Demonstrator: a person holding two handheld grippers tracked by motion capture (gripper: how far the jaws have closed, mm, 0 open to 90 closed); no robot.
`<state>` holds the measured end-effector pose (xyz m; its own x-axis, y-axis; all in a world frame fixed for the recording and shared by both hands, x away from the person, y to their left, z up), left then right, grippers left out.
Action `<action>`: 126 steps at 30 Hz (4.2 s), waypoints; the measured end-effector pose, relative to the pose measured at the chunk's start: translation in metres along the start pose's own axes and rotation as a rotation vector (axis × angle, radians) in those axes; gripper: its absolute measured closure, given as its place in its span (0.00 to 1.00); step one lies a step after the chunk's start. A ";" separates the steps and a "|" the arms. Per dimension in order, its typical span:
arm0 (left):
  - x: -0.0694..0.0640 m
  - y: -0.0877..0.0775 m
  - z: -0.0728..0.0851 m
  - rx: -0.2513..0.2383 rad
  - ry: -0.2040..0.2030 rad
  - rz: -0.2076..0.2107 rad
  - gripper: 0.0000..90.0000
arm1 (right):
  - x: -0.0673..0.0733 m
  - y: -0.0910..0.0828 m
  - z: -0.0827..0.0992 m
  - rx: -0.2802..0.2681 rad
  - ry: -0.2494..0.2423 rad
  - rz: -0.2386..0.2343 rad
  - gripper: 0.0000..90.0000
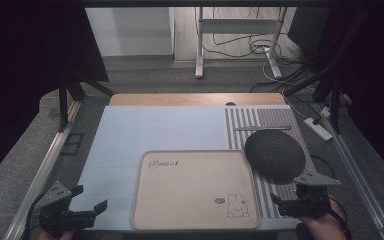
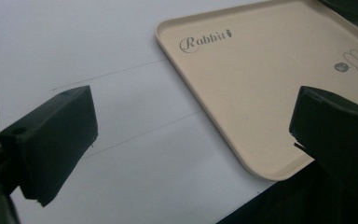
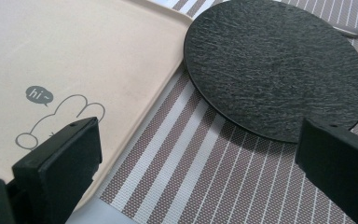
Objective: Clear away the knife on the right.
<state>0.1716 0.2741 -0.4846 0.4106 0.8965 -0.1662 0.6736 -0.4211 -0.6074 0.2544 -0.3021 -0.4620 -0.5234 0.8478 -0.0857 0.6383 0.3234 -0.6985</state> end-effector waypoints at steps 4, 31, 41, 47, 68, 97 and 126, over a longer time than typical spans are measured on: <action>0.000 0.000 0.000 0.001 0.001 -0.001 0.01 | 0.000 0.001 0.000 0.006 0.001 -0.005 0.01; 0.000 0.002 0.000 0.014 -0.004 -0.003 0.01 | 0.004 0.008 -0.010 0.027 -0.033 -0.079 0.01; 0.001 0.001 0.000 0.015 -0.006 -0.002 0.01 | 0.011 0.025 -0.023 0.004 -0.095 -0.112 0.01; 0.001 0.002 0.000 0.016 -0.005 -0.004 0.01 | 0.010 0.033 -0.025 0.007 -0.107 -0.124 0.01; 0.001 0.002 0.000 0.017 -0.010 -0.003 0.01 | 0.008 0.077 -0.049 0.039 -0.116 -0.185 0.01; 0.001 0.002 0.000 0.018 -0.009 -0.001 0.01 | -0.016 0.127 -0.083 0.131 -0.023 -0.131 0.01; 0.002 0.003 0.000 0.025 -0.010 0.005 0.01 | -0.047 0.186 -0.125 0.185 -0.019 -0.070 0.01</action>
<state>0.1743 0.2742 -0.4864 0.4072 0.8960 -0.1771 0.6561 -0.4219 -0.6258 0.4682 -0.2289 -0.4988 -0.5747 0.8172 -0.0442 0.4861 0.2974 -0.8217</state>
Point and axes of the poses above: each handheld gripper's, and its own axes: y roughly forward along the jaws, z roughly out of its underside, x roughly to its left, the point moved 3 cm from there along y, roughly forward along the jaws, and after that the axes turned 1 degree about -z, right-handed, at the moved point
